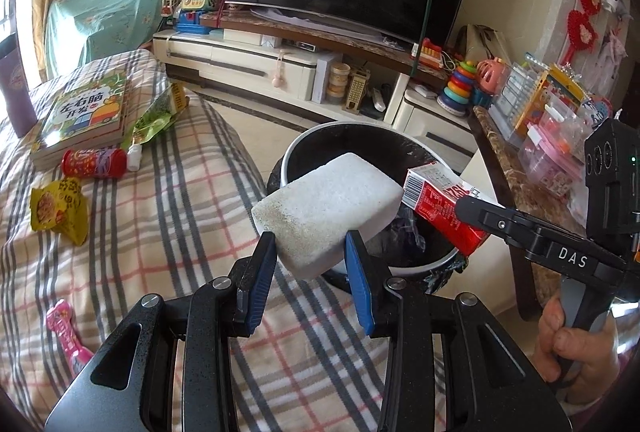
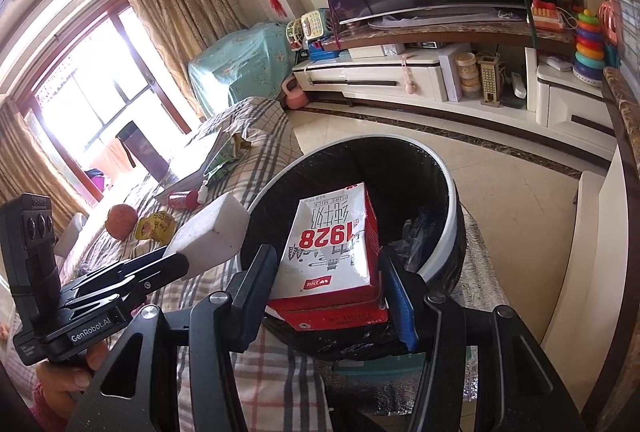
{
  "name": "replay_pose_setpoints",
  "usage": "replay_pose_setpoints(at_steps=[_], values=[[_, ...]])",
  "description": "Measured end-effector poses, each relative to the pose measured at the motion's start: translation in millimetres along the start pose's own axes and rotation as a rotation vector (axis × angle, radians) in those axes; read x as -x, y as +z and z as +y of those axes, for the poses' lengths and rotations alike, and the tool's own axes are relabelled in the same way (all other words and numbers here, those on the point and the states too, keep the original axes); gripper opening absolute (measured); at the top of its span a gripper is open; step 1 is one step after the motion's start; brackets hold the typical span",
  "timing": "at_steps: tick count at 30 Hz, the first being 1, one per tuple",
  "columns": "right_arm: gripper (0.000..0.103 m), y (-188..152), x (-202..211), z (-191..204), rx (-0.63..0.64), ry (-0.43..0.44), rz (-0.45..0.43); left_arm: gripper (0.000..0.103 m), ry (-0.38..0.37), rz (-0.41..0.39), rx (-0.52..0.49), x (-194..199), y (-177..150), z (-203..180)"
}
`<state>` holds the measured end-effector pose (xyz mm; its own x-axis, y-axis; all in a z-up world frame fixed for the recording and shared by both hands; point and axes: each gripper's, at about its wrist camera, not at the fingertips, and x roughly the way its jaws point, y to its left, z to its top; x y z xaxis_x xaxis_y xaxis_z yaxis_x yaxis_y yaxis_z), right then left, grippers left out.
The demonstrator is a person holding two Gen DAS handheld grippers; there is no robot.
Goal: Collect trash
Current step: 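Carry the foam block and red-white carton over the trash bin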
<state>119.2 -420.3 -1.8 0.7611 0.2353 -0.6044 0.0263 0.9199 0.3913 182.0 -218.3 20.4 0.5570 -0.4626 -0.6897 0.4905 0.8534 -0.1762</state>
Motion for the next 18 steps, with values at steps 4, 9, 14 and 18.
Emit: replay_pose_setpoints(at_steps=[4, 9, 14, 18], values=[[0.054, 3, -1, -6, -0.005, -0.006, 0.001, 0.034, 0.000, 0.006, -0.011, -6, 4, -5], [0.054, 10, -4, -11, -0.003, -0.011, 0.004, 0.034, 0.000, 0.024, -0.019, -16, 6, -10], [0.054, 16, -9, -13, 0.005, -0.017, 0.008, 0.034, 0.003, 0.036, -0.025, -24, 10, -13], [0.054, 21, -14, -16, 0.005, -0.021, 0.013, 0.034, 0.008, 0.040, -0.031, -31, 15, -16]])
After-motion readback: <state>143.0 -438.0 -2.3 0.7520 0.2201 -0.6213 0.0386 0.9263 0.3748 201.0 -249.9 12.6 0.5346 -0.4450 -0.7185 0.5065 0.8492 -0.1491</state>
